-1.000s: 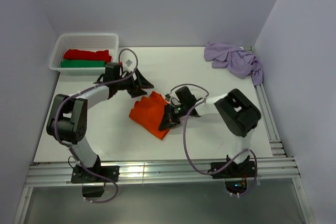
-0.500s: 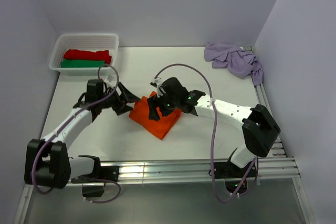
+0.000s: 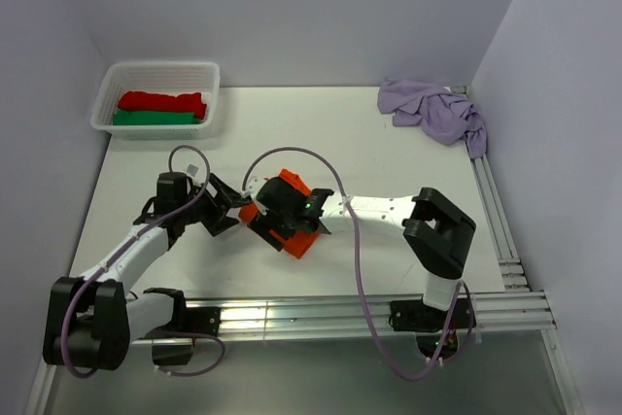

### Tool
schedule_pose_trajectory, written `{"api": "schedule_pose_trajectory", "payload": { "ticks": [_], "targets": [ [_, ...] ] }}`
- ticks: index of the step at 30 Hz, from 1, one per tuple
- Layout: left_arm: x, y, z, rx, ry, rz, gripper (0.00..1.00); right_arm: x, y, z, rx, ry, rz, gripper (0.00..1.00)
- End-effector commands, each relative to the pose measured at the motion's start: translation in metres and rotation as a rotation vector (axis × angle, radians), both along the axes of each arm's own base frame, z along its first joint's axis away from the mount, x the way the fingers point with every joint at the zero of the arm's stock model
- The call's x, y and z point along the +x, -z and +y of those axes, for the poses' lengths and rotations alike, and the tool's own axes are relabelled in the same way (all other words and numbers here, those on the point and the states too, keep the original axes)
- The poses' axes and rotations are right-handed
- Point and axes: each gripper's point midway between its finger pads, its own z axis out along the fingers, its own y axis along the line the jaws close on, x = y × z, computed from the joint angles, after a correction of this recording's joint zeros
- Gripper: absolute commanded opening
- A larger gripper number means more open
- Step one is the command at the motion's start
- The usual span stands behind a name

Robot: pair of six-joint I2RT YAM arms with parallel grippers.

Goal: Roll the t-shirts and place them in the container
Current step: Roll the tshirt

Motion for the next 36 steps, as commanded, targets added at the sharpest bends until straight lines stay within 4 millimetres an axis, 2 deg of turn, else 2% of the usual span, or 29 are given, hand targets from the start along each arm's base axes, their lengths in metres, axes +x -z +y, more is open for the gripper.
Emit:
{"api": "schedule_pose_trajectory", "payload": {
  "ticks": [1, 11, 16, 23, 24, 25, 27, 28, 30, 36],
  "targets": [
    [0.006, 0.015, 0.009, 0.045, -0.054, 0.054, 0.84, 0.016, -0.012, 0.012, 0.006, -0.008, -0.089, 0.84],
    [0.016, 0.021, 0.021, 0.081, -0.080, 0.147, 0.84, 0.016, 0.001, 0.029, -0.017, -0.039, -0.088, 0.85],
    [0.015, 0.025, 0.022, 0.092, -0.069, 0.166, 0.84, 0.014, 0.018, 0.033, -0.059, -0.040, -0.079, 0.78],
    [0.017, 0.023, 0.025, 0.112, -0.059, 0.178, 0.84, 0.010, 0.050, 0.026, -0.138, -0.004, -0.088, 0.75],
    [0.017, 0.022, 0.025, 0.108, -0.057, 0.179, 0.84, 0.010, 0.053, 0.025, -0.148, 0.002, -0.088, 0.71],
    [0.016, 0.023, 0.025, 0.109, -0.059, 0.182, 0.84, 0.010, 0.055, 0.025, -0.152, 0.008, -0.088, 0.52],
    [0.016, 0.023, 0.026, 0.114, -0.059, 0.178, 0.84, 0.012, 0.059, 0.023, -0.168, 0.015, -0.091, 0.31],
    [0.015, 0.024, 0.027, 0.118, -0.059, 0.184, 0.84, 0.011, 0.059, 0.025, -0.153, 0.037, -0.078, 0.16],
    [0.014, 0.024, 0.027, 0.119, -0.057, 0.184, 0.84, 0.008, 0.055, 0.028, -0.115, 0.051, -0.064, 0.00],
    [0.018, 0.024, 0.028, 0.128, -0.058, 0.174, 0.84, -0.007, 0.040, 0.046, 0.019, 0.065, 0.092, 0.00]
  ]
}}
